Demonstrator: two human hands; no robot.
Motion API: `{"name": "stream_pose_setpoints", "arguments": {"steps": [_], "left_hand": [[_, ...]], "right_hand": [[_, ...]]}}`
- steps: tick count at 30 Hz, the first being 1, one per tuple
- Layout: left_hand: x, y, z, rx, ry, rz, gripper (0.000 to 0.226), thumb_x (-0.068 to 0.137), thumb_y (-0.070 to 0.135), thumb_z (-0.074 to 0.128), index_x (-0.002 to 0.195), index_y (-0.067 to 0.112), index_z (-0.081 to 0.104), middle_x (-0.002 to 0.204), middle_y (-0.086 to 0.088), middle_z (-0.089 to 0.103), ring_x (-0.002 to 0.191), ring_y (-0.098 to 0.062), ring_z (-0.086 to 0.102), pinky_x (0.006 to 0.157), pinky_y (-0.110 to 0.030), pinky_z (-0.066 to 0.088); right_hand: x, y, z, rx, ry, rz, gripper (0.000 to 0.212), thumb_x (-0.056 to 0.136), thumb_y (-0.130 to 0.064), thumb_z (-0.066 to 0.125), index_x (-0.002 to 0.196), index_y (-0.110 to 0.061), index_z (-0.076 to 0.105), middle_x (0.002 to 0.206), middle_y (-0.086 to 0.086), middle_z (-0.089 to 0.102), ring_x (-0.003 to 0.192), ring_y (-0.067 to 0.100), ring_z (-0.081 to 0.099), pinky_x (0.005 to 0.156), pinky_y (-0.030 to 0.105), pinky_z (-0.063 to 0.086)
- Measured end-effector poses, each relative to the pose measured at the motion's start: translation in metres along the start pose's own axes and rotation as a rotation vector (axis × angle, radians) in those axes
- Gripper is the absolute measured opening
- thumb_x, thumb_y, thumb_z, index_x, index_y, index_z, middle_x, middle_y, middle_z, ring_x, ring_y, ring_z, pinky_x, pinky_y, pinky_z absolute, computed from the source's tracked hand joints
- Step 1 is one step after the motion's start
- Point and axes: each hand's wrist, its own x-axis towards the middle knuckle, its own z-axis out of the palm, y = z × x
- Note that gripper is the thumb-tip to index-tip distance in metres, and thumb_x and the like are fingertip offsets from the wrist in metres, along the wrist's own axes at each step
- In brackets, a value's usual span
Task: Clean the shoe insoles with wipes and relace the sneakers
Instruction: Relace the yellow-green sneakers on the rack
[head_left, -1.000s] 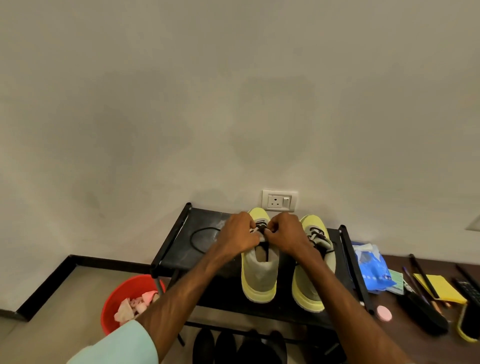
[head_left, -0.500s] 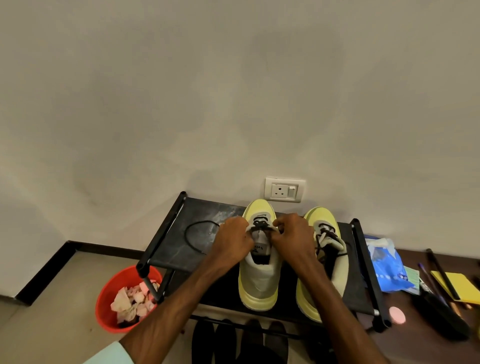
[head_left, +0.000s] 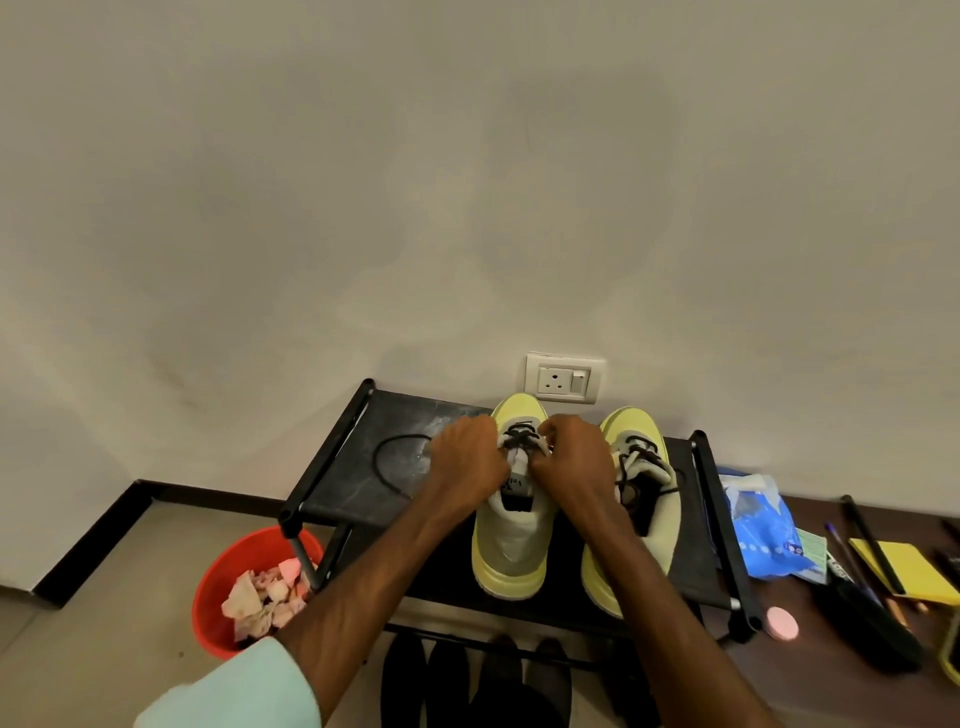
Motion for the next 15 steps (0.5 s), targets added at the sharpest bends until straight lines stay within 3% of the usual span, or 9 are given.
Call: {"name": "stream_pose_setpoints", "arguments": {"steps": [6, 15], "left_hand": [[0.021, 0.028, -0.003, 0.124, -0.060, -0.007, 0.031, 0.093, 0.017, 0.066, 0.122, 0.011, 0.059, 0.123, -0.013, 0.062, 0.114, -0.032, 0.062, 0.088, -0.039, 0.051], [0.017, 0.015, 0.005, -0.020, -0.040, 0.003, 0.025, 0.090, 0.014, 0.064, 0.113, 0.004, 0.060, 0.117, -0.017, 0.063, 0.108, -0.034, 0.059, 0.085, -0.041, 0.049]], "right_hand": [[0.013, -0.020, -0.004, -0.115, -0.071, 0.000, 0.024, 0.086, -0.017, 0.068, 0.106, -0.006, 0.062, 0.109, 0.017, 0.066, 0.102, 0.038, 0.065, 0.071, 0.033, 0.043], [0.007, -0.010, 0.011, 0.022, 0.000, 0.057, 0.019, 0.075, -0.017, 0.069, 0.090, -0.006, 0.068, 0.091, 0.016, 0.070, 0.087, 0.038, 0.067, 0.064, 0.031, 0.043]]}}
